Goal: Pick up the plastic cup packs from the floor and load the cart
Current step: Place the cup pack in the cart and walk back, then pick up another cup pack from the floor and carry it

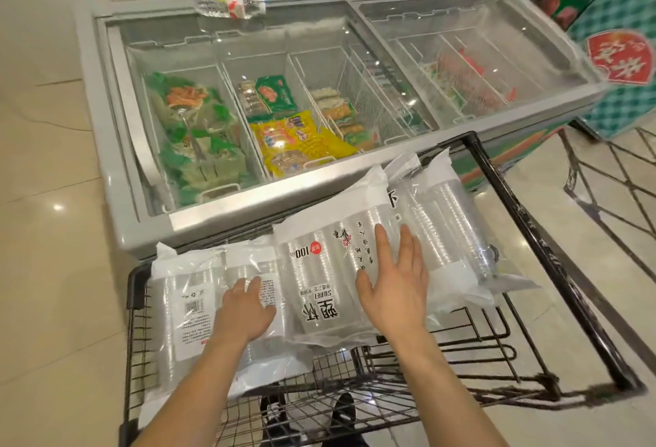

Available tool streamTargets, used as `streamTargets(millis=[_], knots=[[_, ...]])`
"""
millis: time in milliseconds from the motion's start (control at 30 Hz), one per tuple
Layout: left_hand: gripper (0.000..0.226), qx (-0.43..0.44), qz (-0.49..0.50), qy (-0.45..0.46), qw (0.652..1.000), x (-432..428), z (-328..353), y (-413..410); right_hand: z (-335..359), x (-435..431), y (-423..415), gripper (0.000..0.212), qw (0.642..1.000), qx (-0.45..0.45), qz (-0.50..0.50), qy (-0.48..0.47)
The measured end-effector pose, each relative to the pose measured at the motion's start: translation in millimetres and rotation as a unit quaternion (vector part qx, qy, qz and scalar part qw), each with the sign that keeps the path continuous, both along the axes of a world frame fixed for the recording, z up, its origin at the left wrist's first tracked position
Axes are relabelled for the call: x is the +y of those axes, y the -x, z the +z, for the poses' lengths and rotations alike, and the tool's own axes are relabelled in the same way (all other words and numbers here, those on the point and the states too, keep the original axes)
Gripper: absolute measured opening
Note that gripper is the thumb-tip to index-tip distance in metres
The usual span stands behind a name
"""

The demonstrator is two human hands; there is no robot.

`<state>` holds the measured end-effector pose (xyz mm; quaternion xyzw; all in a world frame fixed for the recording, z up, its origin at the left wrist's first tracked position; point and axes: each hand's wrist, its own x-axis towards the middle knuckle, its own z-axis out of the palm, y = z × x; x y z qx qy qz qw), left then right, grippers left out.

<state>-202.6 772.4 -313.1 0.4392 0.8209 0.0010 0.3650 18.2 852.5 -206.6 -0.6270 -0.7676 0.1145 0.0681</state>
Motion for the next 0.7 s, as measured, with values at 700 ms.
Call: streamTargets(millis=[700], knots=[[0.074, 0.277, 0.185, -0.231, 0.914, -144.8, 248.5, 43.7, 123.3, -47.6, 152.8, 0.067, 0.889, 0.099, 0.448, 0.008]])
